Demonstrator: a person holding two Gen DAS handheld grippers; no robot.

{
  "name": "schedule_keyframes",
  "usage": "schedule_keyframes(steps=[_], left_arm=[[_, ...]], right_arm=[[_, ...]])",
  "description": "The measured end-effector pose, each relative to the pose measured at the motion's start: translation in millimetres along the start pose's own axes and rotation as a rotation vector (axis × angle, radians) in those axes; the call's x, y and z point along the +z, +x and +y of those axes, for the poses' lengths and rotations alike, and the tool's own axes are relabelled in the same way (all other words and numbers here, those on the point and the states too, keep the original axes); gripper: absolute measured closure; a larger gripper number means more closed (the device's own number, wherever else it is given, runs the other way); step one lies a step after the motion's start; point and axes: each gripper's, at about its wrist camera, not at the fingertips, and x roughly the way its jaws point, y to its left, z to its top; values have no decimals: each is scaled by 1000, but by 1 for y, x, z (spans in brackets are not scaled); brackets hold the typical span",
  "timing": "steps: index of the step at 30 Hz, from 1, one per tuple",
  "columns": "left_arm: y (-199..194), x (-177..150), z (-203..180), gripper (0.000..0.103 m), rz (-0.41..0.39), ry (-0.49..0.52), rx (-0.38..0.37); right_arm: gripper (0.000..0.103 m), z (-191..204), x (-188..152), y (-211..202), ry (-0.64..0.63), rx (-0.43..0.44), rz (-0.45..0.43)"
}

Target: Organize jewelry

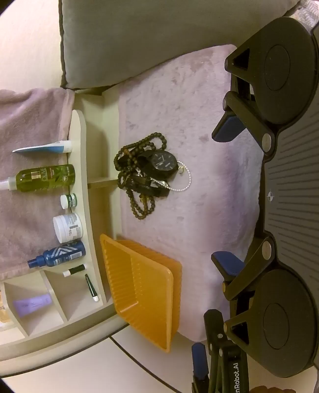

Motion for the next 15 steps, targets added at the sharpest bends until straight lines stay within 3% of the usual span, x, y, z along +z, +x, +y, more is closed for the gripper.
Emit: schedule_keyframes(steps=[15], left_arm=[[0,0,0,18,-5,-1,-2]], right_arm=[[7,1,1,0,-1,1,-2]])
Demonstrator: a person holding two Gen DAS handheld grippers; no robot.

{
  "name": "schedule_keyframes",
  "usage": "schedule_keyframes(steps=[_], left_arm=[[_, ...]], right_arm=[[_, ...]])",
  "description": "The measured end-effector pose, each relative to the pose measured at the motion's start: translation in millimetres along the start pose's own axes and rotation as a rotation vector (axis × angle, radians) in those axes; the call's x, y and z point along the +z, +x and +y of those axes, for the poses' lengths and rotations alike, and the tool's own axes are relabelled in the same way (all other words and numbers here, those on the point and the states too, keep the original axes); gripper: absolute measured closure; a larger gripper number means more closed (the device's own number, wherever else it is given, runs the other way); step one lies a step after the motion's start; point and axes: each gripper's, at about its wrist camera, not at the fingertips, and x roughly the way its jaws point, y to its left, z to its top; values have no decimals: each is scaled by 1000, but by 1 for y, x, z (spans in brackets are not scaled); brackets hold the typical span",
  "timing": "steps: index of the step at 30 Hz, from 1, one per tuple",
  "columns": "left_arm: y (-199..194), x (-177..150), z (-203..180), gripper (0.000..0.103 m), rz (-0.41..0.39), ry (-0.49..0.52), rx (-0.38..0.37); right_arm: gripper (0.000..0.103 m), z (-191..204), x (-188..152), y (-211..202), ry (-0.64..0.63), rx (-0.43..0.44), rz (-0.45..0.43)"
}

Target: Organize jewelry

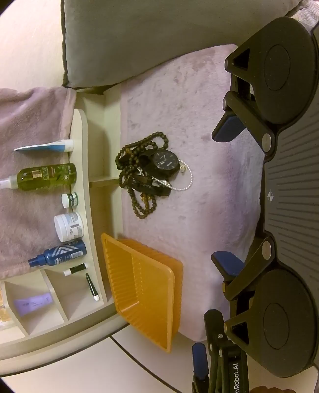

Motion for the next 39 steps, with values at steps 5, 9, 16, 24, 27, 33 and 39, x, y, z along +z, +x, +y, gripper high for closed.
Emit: schedule_keyframes(steps=[5,9,16,24,27,33,39], left_arm=[[0,0,0,18,1,-1,0],[0,0,0,18,1,-2,0],[-1,3,0,18,0,-3,0],[-1,3,0,18,0,-4,-1],[-1,3,0,18,0,-4,-1],[-2,3,-1,18,0,-5,0],[-3,3,1,18,1,-6,1]], right_arm=[[7,0,0,0,0,0,-1],[7,0,0,0,0,0,0],[7,0,1,1,-1,-1,-2],[7,0,0,1,-1,0,-3],[7,1,1,1,-2,-1,-3],[7,1,1,1,-2,-1,-4],[7,1,1,1,-2,-1,-5]])
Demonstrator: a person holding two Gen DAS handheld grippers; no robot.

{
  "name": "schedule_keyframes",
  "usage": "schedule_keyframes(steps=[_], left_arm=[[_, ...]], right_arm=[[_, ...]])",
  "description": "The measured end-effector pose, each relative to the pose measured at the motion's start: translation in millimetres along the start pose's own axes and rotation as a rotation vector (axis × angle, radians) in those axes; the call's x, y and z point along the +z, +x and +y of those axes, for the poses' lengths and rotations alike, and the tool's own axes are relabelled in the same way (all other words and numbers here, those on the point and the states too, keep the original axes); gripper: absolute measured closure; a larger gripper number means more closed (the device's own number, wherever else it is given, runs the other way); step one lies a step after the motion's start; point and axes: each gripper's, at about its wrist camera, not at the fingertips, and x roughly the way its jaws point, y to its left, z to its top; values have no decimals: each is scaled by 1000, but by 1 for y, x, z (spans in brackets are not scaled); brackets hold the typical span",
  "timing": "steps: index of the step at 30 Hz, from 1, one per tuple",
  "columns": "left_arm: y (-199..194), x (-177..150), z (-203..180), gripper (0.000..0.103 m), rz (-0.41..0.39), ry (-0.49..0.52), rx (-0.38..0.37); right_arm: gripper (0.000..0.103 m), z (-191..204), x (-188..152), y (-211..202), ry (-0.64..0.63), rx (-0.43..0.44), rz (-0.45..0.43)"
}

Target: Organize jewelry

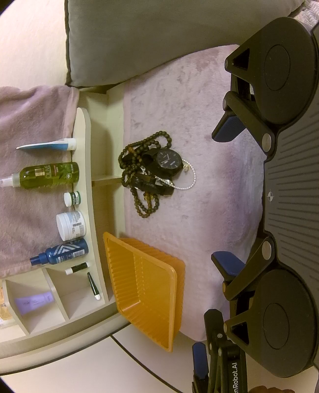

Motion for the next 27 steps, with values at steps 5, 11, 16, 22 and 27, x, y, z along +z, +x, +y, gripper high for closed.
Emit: schedule_keyframes(steps=[5,11,16,22,27], left_arm=[[-1,0,0,18,0,0,0],[-1,-1,0,18,0,-1,0],[-1,-1,0,18,0,-2,1],[-2,-1,0,18,1,-3,2],[0,0,2,18,1,-5,5]], right_arm=[[7,0,0,0,-1,-1,-1],[7,0,0,0,-1,-1,-1],[7,0,0,0,-1,-1,-2],[7,0,0,1,-1,-1,-1],[7,0,1,1,-1,-2,-3]])
